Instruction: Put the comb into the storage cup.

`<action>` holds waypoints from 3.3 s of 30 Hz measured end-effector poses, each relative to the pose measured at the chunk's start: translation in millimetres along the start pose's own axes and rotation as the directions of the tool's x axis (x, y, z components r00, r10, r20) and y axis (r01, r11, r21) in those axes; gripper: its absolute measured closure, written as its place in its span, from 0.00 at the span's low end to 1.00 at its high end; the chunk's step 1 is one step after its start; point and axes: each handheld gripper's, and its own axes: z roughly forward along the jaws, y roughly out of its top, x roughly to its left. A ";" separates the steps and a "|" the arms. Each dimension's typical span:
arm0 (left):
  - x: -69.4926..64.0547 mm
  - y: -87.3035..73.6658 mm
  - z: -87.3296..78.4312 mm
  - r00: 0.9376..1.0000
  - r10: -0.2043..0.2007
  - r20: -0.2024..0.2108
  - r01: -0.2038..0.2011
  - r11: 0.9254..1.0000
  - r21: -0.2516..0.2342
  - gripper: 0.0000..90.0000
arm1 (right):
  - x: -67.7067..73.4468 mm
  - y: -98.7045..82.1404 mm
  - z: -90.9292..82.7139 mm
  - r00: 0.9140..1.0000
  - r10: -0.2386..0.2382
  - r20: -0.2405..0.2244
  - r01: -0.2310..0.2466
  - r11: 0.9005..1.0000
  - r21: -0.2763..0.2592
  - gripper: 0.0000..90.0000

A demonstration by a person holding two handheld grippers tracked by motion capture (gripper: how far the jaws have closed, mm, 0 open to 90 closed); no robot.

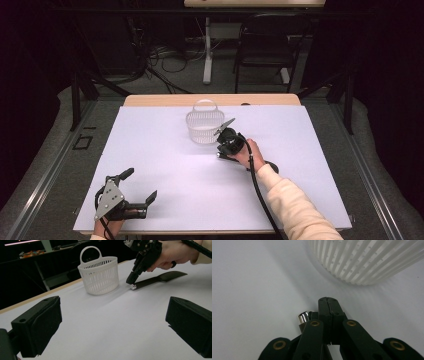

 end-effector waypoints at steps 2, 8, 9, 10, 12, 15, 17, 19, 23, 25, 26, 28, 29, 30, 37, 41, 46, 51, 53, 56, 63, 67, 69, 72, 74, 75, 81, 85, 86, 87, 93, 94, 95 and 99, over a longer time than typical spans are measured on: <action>0.0 0.0 0.1 1.000 0.002 0.001 -0.002 1.000 0.001 0.01 | 2.6 -0.7 -0.5 1.000 0.007 -0.006 -0.007 1.000 0.006 1.00; 0.0 0.0 0.1 1.000 0.002 0.001 -0.002 1.000 0.001 0.01 | 8.6 -4.9 -1.8 1.000 -0.007 -0.020 0.007 1.000 0.013 1.00; 0.0 0.1 0.0 1.000 0.003 0.001 -0.003 1.000 0.001 0.01 | 9.0 -5.5 -2.4 1.000 -0.011 -0.022 0.011 1.000 0.013 1.00; -0.2 0.2 -0.1 1.000 0.001 0.000 -0.001 1.000 -0.001 0.01 | 9.6 -6.2 -3.5 1.000 -0.015 -0.024 0.015 1.000 0.013 1.00; -0.1 0.1 0.0 1.000 0.003 0.000 -0.003 1.000 0.001 0.01 | 10.8 -7.4 -5.4 1.000 -0.008 -0.027 0.009 1.000 0.009 1.00; -0.4 0.2 0.4 1.000 0.003 0.002 -0.003 1.000 0.001 0.01 | 11.4 -9.5 -7.0 0.999 -0.016 -0.038 0.016 1.000 0.005 1.00; -0.4 0.3 0.2 1.000 0.003 0.001 -0.003 1.000 0.002 0.01 | 12.8 -11.4 -6.8 0.999 -0.009 -0.041 0.009 1.000 0.010 1.00; -0.5 0.3 0.2 1.000 0.004 0.001 -0.004 1.000 0.002 0.01 | 13.3 -13.2 -5.8 0.999 -0.015 -0.045 0.016 1.000 0.014 1.00; -0.4 0.3 -0.1 1.000 0.004 0.001 -0.004 1.000 0.002 0.01 | 16.3 -16.2 -6.9 0.999 -0.015 -0.048 0.016 1.000 0.021 1.00; -0.4 0.2 0.2 1.000 0.004 0.001 -0.004 1.000 0.002 0.01 | 16.6 -17.4 -8.2 0.998 -0.022 -0.053 0.023 1.000 0.019 1.00; -0.5 0.3 0.2 1.000 0.005 0.002 -0.005 1.000 0.003 0.01 | 17.5 -18.0 -8.8 0.998 -0.018 -0.055 0.019 1.000 0.019 1.00; -0.7 0.3 0.1 1.000 0.005 0.001 -0.005 1.000 0.001 0.01 | 19.4 -18.9 -9.8 0.998 -0.014 -0.060 0.016 1.000 0.019 1.00; -0.6 0.3 0.1 1.000 0.004 0.001 -0.004 1.000 0.002 0.01 | 20.0 -19.5 -10.1 0.998 -0.020 -0.065 0.021 1.000 0.017 1.00; -0.6 0.3 0.0 1.000 0.004 0.001 -0.004 1.000 0.002 0.01 | 21.3 -20.0 -10.6 0.997 -0.021 -0.068 0.022 1.000 0.019 1.00; -0.7 0.4 -0.2 1.000 0.005 0.001 -0.005 1.000 0.002 0.01 | 27.2 -23.2 -15.2 0.996 -0.041 -0.083 0.043 0.999 0.016 1.00; -0.8 0.5 -0.4 1.000 0.007 0.000 -0.007 1.000 0.003 0.01 | 30.4 -25.1 -18.1 0.996 -0.034 -0.087 0.036 0.999 0.024 1.00; -0.8 0.5 -0.4 1.000 0.007 0.000 -0.007 1.000 0.001 0.01 | 32.3 -27.8 -23.1 0.995 -0.046 -0.088 0.048 0.999 0.023 1.00; -1.0 0.6 -0.5 1.000 0.007 -0.001 -0.007 1.000 0.002 0.01 | 33.3 -31.8 -25.1 0.994 -0.051 -0.093 0.054 0.998 0.027 1.00; -1.0 0.6 -0.5 1.000 0.008 -0.001 -0.008 1.000 0.003 0.01 | 33.9 -32.8 -26.4 0.995 -0.045 -0.093 0.048 0.998 0.029 1.00; -0.9 0.5 -0.6 1.000 0.006 0.000 -0.006 1.000 0.001 0.01 | 34.6 -34.1 -29.1 0.995 -0.038 -0.095 0.042 0.999 0.032 1.00; -1.0 0.8 -0.9 1.000 0.006 -0.002 -0.006 1.000 0.002 0.01 | 37.4 -38.4 -33.5 0.994 -0.041 -0.105 0.044 0.998 0.032 1.00; -0.5 0.6 -0.4 1.000 0.006 0.001 -0.006 1.000 0.002 0.01 | 38.4 -41.1 -36.1 0.992 -0.045 -0.114 0.050 0.998 0.034 1.00; -0.8 0.7 -0.7 1.000 0.005 -0.001 -0.005 1.000 0.001 0.01 | 39.1 -42.1 -37.0 0.993 -0.037 -0.116 0.042 0.998 0.041 1.00; -0.7 0.7 -1.2 1.000 0.004 -0.001 -0.004 1.000 -0.001 0.01 | 39.2 -44.7 -36.9 0.992 -0.038 -0.119 0.044 0.998 0.044 1.00; -0.6 0.7 -1.0 1.000 0.003 -0.002 -0.003 1.000 -0.001 0.01 | 40.3 -46.0 -37.1 0.992 -0.034 -0.120 0.041 0.998 0.051 1.00; -0.7 0.7 -0.8 1.000 0.002 -0.001 -0.002 1.000 0.000 0.01 | 40.3 -46.5 -37.3 0.992 -0.041 -0.121 0.047 0.998 0.050 1.00; -0.8 0.7 -0.9 1.000 0.003 -0.003 -0.003 1.000 0.001 0.01 | 40.1 -49.6 -41.3 0.992 -0.038 -0.122 0.045 0.998 0.052 1.00; -0.9 0.8 -0.9 1.000 0.005 -0.002 -0.005 1.000 0.001 0.01 | 39.5 -52.5 -44.4 0.992 -0.036 -0.121 0.044 0.997 0.061 1.00; -0.8 0.7 -0.9 1.000 0.004 -0.002 -0.004 1.000 0.002 0.01 | 39.6 -53.4 -44.8 0.992 -0.032 -0.120 0.039 0.997 0.059 1.00; -0.9 0.8 -1.0 1.000 0.004 -0.003 -0.004 1.000 0.001 0.01 | 39.3 -53.9 -45.3 0.992 -0.032 -0.119 0.039 0.997 0.061 1.00; -0.9 0.9 -1.6 1.000 0.007 -0.003 -0.007 1.000 0.000 0.01 | 39.1 -58.0 -49.4 0.993 -0.025 -0.115 0.033 0.997 0.069 1.00; -0.9 0.9 -1.7 1.000 0.007 -0.002 -0.007 1.000 0.000 0.01 | 38.4 -58.6 -49.8 0.992 -0.035 -0.118 0.043 0.997 0.068 1.00; -0.9 0.9 -1.6 1.000 0.007 -0.002 -0.007 1.000 0.000 0.01 | 38.8 -59.3 -50.8 0.993 -0.032 -0.115 0.041 0.996 0.074 1.00; -1.0 1.0 -1.5 1.000 0.007 -0.003 -0.007 1.000 0.000 0.01 | 38.6 -62.4 -53.3 0.993 -0.029 -0.116 0.039 0.996 0.081 1.00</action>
